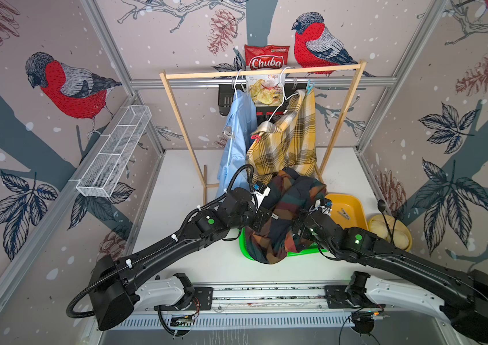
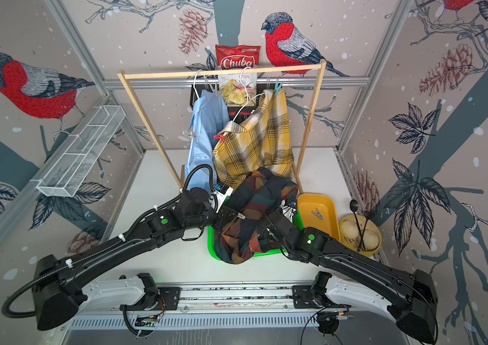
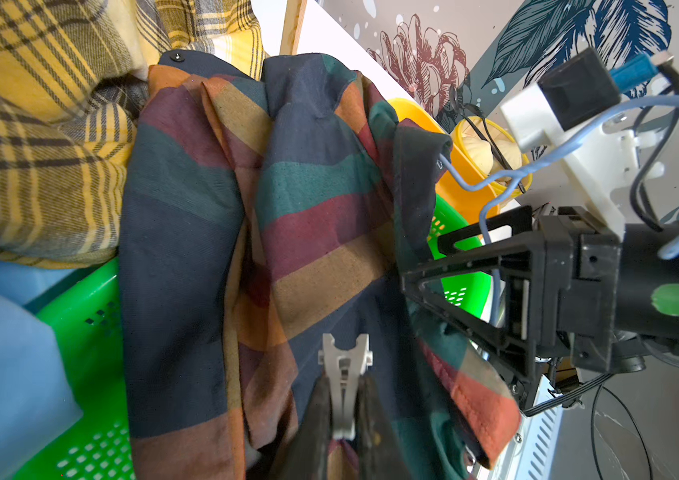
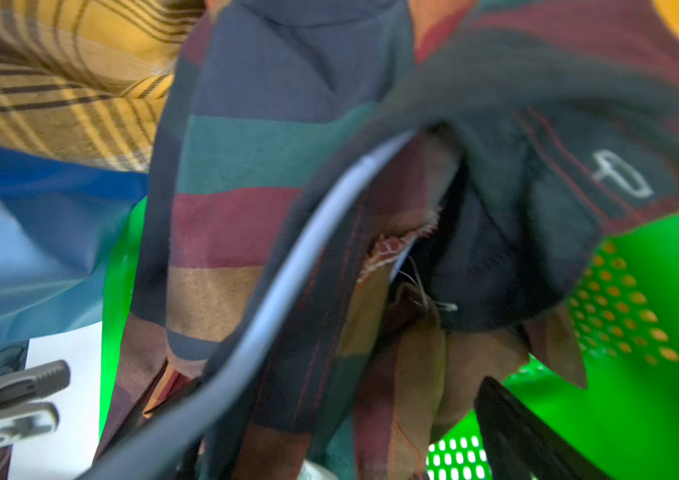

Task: Remove the clothespins securing long-sleeve shirts to the hanger
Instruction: Place the hanger in the bin.

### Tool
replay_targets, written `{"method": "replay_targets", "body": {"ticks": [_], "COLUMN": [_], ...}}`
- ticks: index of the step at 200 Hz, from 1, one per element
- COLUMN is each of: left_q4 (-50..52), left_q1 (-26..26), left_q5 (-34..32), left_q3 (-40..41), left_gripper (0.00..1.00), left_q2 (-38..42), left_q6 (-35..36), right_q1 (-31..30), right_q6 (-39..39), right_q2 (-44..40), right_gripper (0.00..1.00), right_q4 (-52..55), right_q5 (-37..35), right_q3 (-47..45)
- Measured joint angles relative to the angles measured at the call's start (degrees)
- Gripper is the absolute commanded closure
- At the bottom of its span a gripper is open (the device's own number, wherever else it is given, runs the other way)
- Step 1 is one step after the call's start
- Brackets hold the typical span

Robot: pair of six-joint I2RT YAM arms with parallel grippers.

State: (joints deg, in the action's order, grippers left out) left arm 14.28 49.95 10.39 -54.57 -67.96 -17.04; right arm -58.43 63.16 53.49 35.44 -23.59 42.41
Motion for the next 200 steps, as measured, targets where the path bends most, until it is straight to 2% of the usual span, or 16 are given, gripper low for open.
{"method": "replay_targets", "body": {"ticks": [82,146,200], "left_q4": [-0.37,-0.79,-0.74], "left_q1": [-1.68,-2.32,-2.49], "left_q5": [1.44,1.73,1.86], "left_q3": [-0.02,-0.15,-0.44], "left_gripper": [0.89,0.89,0.89], "left_q2": [-0.37,-1.31,-1.9], "left_q6": [0.5,0.52,0.55], "right_q1": [-1.4,-1.27,-1.53], "right_q6": [2.99,2.75,1.03], "right_q2": [-0.7,-1.16,3.74], "right_gripper": [0.0,0.0,0.0], "right_q4": [12.79,18.62,18.14], "right_q5": [1.01,4.63,6.29], "right_q3": [9.66,9.84,9.09]}}
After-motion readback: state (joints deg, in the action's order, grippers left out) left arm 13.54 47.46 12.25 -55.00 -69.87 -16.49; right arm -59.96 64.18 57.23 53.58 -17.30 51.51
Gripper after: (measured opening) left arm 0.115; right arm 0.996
